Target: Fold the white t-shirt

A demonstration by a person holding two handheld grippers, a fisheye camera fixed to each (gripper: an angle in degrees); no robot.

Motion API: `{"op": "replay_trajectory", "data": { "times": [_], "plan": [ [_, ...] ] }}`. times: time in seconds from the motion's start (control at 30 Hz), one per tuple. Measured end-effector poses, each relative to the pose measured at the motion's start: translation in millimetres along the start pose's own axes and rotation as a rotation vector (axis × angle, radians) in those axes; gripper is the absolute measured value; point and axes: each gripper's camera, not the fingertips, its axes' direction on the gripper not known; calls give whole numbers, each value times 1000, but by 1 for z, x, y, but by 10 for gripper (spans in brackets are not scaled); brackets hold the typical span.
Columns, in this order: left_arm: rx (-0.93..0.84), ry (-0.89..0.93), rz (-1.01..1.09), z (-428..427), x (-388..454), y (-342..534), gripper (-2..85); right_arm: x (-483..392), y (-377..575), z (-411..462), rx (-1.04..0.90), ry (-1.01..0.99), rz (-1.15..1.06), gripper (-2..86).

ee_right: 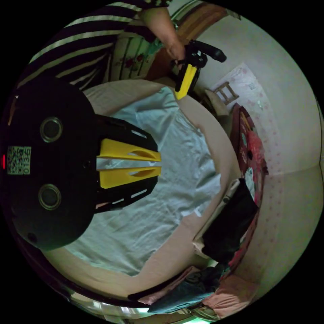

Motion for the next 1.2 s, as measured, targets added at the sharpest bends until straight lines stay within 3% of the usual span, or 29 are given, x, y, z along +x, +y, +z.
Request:
{"op": "replay_trajectory", "data": {
  "times": [0.17, 0.23, 0.33, 0.43, 0.6, 0.73, 0.97, 1.03, 1.2],
  "plan": [
    [-154, 23, 134, 23, 22, 3, -3, -8, 56, -22, -135, 16, -75, 2],
    [-210, -20, 183, 32, 25, 0, -3, 6, 92, -31, -240, 12, 7, 1],
    [-208, 4, 173, 29, 15, -5, -3, 33, 139, -40, -361, 102, 185, 2],
    [-202, -37, 182, 17, 15, -13, -3, 51, 172, -62, -347, 154, 320, 3],
    [-9, -22, 252, -9, 41, -38, -3, 52, 187, -73, -316, 187, 335, 4],
    [-174, -53, 340, 26, 59, -65, -3, 49, 200, -51, -425, 226, 311, 4],
    [-224, -17, 326, 31, 42, -74, -1, 63, 221, -76, -346, 222, 391, 4],
    [-147, -34, 288, 18, 34, -80, 0, 69, 215, -94, -228, 251, 383, 5],
    [-5, -22, 97, -2, -20, -121, 22, 106, 185, -97, -148, 206, 337, 10]
  ]
}}
